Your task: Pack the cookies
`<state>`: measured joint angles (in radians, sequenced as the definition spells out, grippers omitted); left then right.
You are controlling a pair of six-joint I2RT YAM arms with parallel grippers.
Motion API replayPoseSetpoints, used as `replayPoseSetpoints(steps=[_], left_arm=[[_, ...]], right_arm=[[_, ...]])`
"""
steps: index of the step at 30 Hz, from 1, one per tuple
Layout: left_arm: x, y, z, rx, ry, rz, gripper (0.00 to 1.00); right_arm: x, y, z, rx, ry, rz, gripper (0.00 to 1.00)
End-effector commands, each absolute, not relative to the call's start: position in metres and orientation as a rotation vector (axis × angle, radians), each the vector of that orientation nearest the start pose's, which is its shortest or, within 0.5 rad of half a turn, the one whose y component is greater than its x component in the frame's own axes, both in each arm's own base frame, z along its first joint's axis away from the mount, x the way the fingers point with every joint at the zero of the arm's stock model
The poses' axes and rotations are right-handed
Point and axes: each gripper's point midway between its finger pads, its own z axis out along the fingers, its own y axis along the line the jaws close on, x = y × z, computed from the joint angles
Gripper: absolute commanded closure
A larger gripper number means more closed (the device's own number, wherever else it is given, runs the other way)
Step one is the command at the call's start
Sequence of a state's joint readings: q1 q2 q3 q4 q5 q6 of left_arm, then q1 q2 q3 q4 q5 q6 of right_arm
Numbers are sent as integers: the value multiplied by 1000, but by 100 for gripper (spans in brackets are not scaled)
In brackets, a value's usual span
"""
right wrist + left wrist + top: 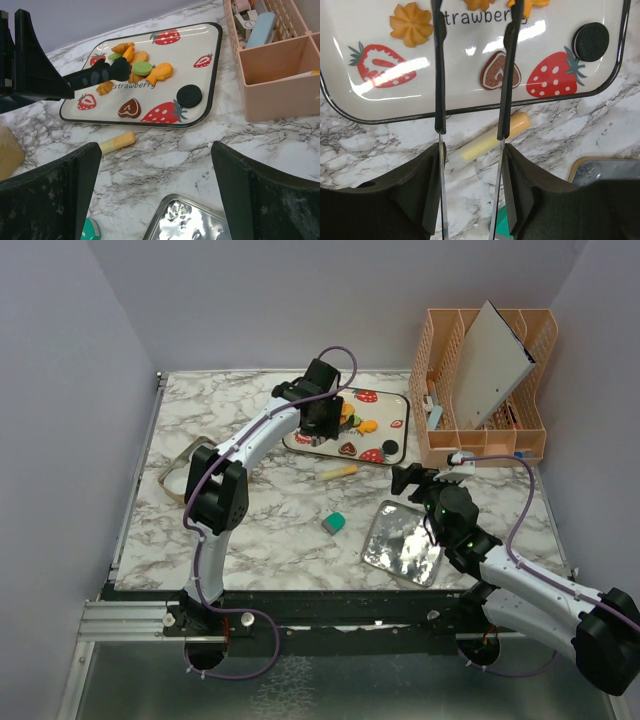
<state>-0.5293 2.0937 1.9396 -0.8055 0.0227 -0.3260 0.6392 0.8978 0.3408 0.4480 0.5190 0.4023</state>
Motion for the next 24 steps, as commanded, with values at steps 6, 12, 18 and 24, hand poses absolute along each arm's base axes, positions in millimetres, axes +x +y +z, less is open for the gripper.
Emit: replayPoseSetpoints(steps=[6, 12, 18, 24], left_arm=[[459, -299, 158, 83, 2435, -567, 52], [471, -293, 154, 44, 2426, -530, 53], [483, -293, 148, 23, 2420, -498, 51], [490, -287, 136, 12, 2440, -466, 51]], right_arm=[[305, 127, 173, 216, 1662, 314, 0], [304, 127, 173, 215, 1661, 316, 0], [304, 126, 173, 218, 1660, 313, 0], [304, 126, 174, 219, 1658, 313, 0]])
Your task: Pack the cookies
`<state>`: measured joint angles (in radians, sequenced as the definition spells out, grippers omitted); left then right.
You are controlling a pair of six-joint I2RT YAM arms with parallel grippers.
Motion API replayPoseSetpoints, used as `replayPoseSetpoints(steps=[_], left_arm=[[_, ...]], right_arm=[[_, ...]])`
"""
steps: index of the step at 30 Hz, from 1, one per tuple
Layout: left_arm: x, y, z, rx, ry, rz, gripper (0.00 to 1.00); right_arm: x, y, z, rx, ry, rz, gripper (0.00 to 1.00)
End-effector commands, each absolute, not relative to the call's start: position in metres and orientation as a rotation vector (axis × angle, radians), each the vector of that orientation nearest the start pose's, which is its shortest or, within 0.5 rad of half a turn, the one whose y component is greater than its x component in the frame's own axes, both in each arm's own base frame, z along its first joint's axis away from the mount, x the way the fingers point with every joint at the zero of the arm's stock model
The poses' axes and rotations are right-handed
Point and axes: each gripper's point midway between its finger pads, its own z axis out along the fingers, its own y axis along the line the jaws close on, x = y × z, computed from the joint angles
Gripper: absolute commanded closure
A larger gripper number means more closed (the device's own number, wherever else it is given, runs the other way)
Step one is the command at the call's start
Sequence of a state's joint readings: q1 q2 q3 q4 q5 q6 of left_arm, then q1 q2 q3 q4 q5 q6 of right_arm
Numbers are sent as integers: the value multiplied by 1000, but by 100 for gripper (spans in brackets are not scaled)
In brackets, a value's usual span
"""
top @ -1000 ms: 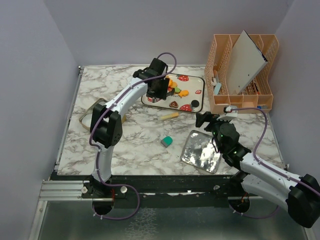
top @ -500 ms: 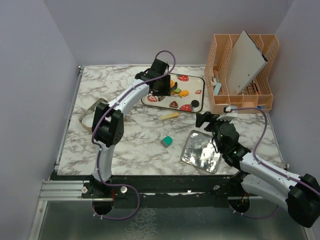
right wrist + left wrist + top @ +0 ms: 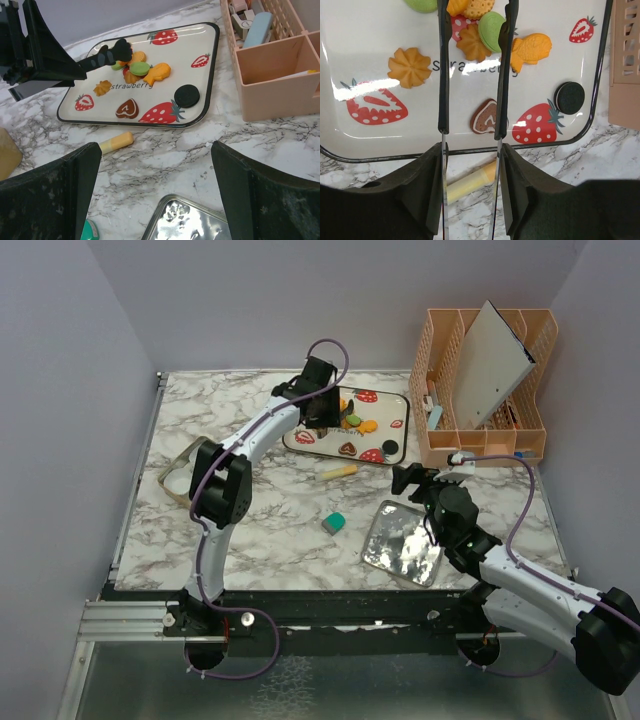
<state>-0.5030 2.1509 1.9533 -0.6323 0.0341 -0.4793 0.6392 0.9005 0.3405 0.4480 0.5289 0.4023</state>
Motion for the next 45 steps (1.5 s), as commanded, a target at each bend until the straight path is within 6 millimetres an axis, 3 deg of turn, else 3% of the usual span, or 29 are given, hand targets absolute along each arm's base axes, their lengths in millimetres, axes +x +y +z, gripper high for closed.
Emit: replayPoseSetpoints(steps=[1, 20, 26, 35, 45], left_arm=[[492, -286, 135, 11, 2440, -462, 51], [503, -284, 112, -2, 2483, -490, 52], [503, -292, 112, 10, 2488, -543, 59], [490, -285, 142, 15, 2445, -557, 83], [460, -257, 187, 21, 2353, -508, 94]], right_arm=[[304, 126, 174, 219, 1658, 315, 0], [305, 126, 171, 218, 1665, 308, 0], [305, 126, 171, 218, 1663, 309, 0], [305, 126, 172, 220, 1660, 311, 0], [305, 127, 171, 215, 1664, 315, 0]])
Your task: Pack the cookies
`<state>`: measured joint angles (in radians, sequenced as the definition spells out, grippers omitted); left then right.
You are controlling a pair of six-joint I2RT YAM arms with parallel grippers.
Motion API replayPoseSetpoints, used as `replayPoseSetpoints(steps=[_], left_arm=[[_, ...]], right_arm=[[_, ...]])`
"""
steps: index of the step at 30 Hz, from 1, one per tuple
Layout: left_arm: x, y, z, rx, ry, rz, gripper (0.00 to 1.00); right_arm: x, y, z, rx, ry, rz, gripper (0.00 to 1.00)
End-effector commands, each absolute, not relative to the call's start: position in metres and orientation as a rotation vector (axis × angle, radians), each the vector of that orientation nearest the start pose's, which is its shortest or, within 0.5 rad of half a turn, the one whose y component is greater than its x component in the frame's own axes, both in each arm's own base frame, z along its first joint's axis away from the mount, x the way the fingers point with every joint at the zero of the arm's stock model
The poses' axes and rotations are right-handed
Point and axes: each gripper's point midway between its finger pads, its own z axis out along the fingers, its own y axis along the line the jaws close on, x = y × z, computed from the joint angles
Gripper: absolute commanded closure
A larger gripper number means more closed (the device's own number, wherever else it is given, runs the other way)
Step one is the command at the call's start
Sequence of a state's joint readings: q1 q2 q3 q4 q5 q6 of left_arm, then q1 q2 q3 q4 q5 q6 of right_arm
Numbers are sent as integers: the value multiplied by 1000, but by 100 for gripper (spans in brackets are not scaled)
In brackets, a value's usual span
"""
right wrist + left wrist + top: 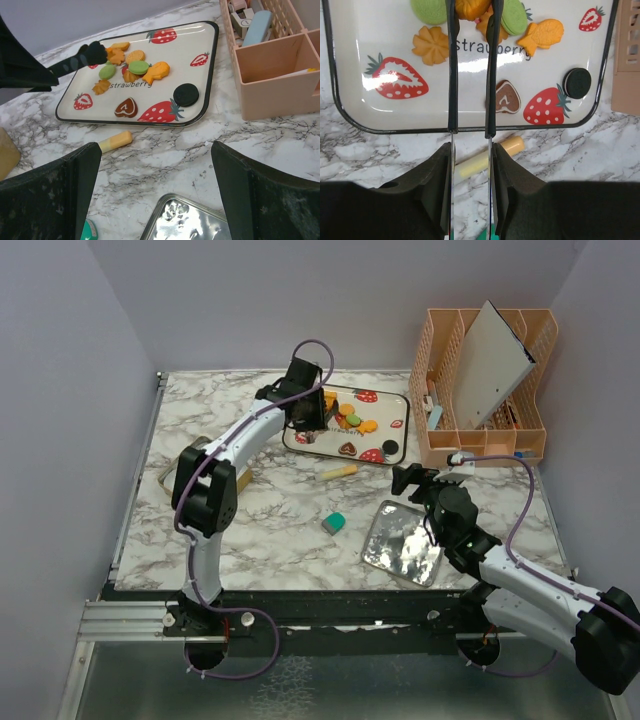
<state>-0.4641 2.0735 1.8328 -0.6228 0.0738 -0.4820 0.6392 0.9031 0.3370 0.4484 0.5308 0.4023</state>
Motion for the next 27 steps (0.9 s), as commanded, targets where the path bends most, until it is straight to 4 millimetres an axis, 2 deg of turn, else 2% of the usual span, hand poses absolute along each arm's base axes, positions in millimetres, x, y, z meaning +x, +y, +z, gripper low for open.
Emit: replayPoseSetpoints(steps=[1, 5, 11, 19, 24, 27], left_arm=[[457, -254, 186, 19, 2357, -497, 95], [438, -240, 196, 16, 2342, -473, 96], [410, -207, 209, -25, 2306, -396, 100], [368, -145, 224, -118, 2269, -293, 100], [345, -104, 221, -173, 2300, -222, 100], [330, -85, 219, -199, 2316, -191, 100]], right_arm=[[305, 127, 171, 215, 1664, 315, 0], [305, 128, 171, 215, 1663, 317, 0], [305, 128, 171, 212, 1664, 322, 0], [305, 130, 172, 206, 1663, 329, 0], [305, 132, 171, 199, 1668, 333, 1], [305, 132, 170, 198, 1670, 333, 0]])
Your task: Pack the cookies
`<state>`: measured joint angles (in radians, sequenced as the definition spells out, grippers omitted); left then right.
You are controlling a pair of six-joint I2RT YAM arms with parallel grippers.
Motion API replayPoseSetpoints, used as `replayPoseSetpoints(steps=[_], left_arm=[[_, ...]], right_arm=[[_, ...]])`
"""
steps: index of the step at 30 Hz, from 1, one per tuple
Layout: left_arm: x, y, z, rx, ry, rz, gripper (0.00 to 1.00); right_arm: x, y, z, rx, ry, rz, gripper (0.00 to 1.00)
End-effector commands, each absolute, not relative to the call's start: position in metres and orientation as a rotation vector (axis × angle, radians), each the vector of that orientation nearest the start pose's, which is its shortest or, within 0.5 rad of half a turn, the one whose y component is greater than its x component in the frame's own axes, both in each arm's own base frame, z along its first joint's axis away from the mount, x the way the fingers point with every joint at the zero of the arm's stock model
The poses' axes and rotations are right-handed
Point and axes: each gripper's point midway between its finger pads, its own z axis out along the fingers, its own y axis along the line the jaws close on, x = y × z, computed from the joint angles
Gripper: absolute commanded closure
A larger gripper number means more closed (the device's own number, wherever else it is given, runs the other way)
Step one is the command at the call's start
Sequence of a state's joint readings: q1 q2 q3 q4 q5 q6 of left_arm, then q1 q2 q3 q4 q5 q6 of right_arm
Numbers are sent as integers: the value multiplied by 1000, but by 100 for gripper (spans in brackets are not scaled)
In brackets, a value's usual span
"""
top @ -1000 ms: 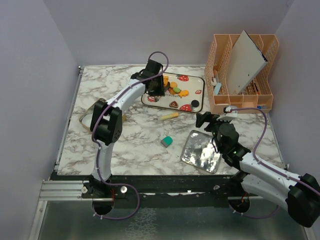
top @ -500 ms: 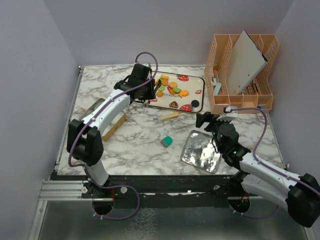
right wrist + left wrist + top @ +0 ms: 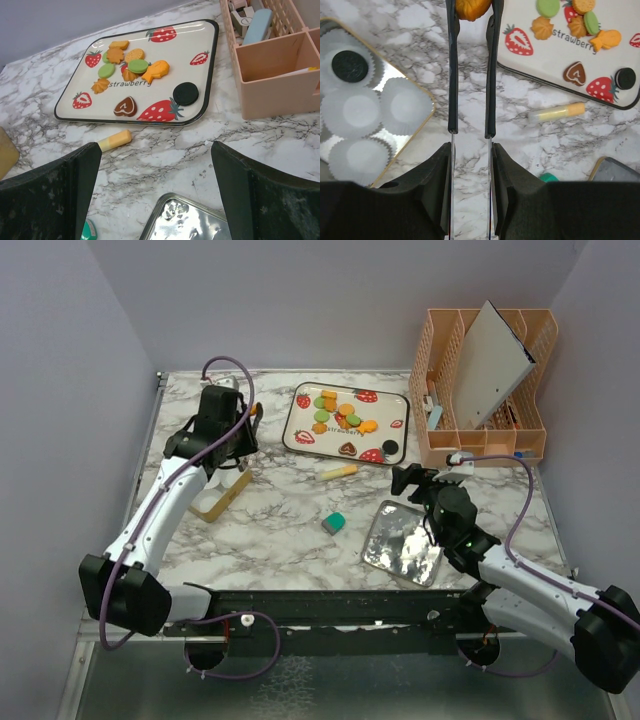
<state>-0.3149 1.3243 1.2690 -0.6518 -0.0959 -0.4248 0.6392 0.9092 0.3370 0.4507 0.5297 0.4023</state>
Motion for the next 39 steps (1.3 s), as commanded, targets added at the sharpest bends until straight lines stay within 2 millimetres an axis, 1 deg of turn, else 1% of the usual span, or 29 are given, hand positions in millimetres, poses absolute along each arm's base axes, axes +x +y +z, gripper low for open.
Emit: replayPoseSetpoints(steps=[1, 5, 9, 12, 19, 22, 28, 32, 35, 39], left_arm=[[324, -79, 217, -212, 2327, -178, 100], [305, -57, 213, -303, 2344, -133, 100], [286, -47, 204, -368, 2351, -109, 100], [275, -44, 197, -367, 2386, -100, 100], [255, -53, 176, -349, 2475, -156, 100], [253, -50, 167, -336, 2501, -131, 100], [254, -51, 153, -253, 2569, -111, 100], [257, -47, 148, -208, 2592, -80, 100], [259, -43, 145, -194, 2608, -51, 98], [261, -43, 141, -167, 2628, -44, 97]], right_arm=[[305, 132, 170, 198, 1669, 334, 0], [305, 132, 168, 200, 1674, 333, 0], [305, 134, 168, 200, 1676, 343, 0], [306, 134, 167, 208, 1678, 343, 0], [306, 134, 167, 210, 1680, 345, 0], [306, 135, 167, 207, 1680, 348, 1], [306, 135, 167, 206, 1681, 348, 0], [306, 135, 167, 204, 1681, 347, 0], [306, 135, 166, 203, 1683, 347, 0], [306, 135, 166, 203, 1683, 347, 0]])
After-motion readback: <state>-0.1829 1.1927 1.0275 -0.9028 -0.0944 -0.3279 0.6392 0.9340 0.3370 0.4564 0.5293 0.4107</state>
